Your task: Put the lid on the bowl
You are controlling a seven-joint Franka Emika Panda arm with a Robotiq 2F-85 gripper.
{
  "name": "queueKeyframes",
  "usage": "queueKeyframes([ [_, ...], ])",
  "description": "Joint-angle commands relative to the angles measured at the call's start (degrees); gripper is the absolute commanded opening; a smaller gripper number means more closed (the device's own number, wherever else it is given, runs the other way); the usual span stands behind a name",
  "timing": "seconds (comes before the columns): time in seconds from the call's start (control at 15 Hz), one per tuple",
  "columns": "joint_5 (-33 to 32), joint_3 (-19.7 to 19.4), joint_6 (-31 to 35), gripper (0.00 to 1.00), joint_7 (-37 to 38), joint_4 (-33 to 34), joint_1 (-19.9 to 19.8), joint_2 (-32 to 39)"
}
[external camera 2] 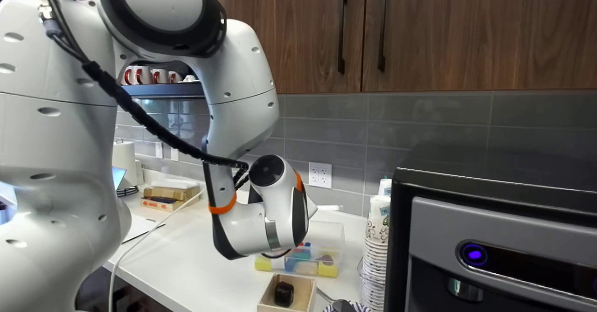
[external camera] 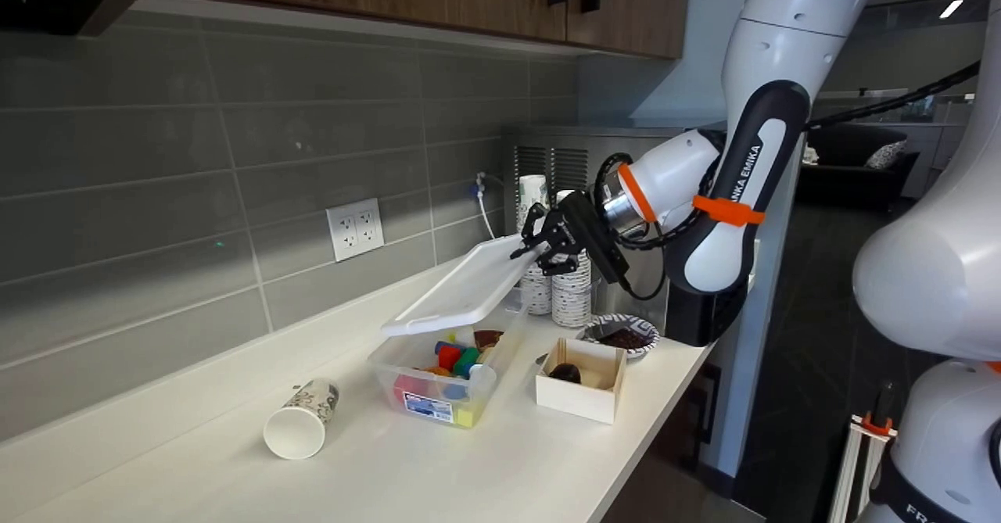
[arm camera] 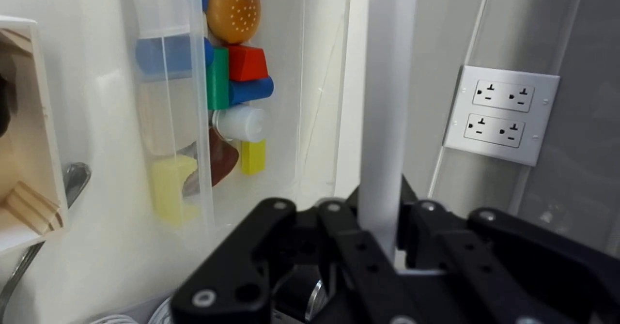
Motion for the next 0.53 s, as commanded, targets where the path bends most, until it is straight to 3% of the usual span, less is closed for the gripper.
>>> queueKeyframes([
  [0.0,-3.54,-0.18,0.99,0.02,2.68,4.53,-1.01,4.38],
  [0.47,-6.63,0.39,-1.02,0.02,4.08,10.3,-0.89,12.07],
])
